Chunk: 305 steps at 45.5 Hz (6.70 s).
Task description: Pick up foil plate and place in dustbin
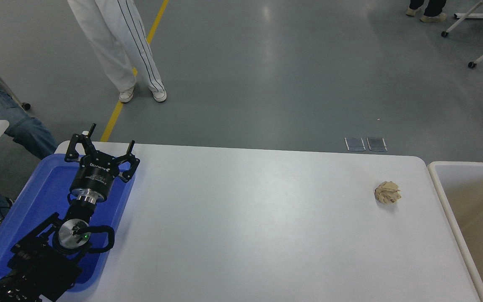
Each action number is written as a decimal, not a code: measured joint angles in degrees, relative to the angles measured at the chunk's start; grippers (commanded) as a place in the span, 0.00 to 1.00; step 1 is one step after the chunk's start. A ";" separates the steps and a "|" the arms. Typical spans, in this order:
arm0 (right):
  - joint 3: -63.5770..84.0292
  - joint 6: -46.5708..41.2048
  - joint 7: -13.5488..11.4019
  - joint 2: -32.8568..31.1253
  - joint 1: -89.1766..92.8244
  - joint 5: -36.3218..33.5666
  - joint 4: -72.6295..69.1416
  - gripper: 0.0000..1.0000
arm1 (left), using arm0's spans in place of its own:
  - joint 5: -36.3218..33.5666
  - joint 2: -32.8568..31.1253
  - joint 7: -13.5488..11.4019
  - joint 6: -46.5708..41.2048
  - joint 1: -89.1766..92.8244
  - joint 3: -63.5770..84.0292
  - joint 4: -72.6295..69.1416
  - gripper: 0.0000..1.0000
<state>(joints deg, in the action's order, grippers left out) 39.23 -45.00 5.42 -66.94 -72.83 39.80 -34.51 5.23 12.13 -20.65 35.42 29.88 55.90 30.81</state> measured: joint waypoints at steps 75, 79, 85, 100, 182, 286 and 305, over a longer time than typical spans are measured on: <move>-15.54 51.59 -0.11 31.20 42.27 -40.54 24.88 0.00 | 0.04 -0.01 0.00 0.00 0.00 0.00 0.01 1.00; -16.48 52.32 -0.13 31.77 42.90 -40.87 25.32 0.00 | 0.04 -0.01 0.00 0.00 0.00 0.00 0.01 1.00; -17.40 53.04 -0.67 32.44 43.54 -41.18 25.91 0.00 | 0.04 0.00 0.00 0.00 0.00 0.00 0.01 1.00; -18.24 53.70 -1.78 33.57 44.59 -41.55 26.88 0.00 | 0.04 0.00 0.00 0.00 0.00 0.00 0.00 1.00; -18.02 60.65 -1.63 19.74 41.65 -36.55 5.86 1.00 | 0.04 -0.01 0.00 0.10 0.00 0.08 0.02 1.00; 40.62 0.10 -1.91 39.08 -56.41 -13.47 -35.76 1.00 | 0.05 0.00 0.00 0.01 0.00 0.01 0.02 1.00; 35.84 0.01 -1.91 43.78 -59.89 -13.53 -38.87 1.00 | 0.04 0.00 0.00 0.01 0.00 0.01 0.01 1.00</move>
<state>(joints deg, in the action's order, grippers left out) 75.07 -44.99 3.51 -23.16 -132.72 26.27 -73.38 5.27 12.13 -20.65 35.43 29.88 55.90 30.82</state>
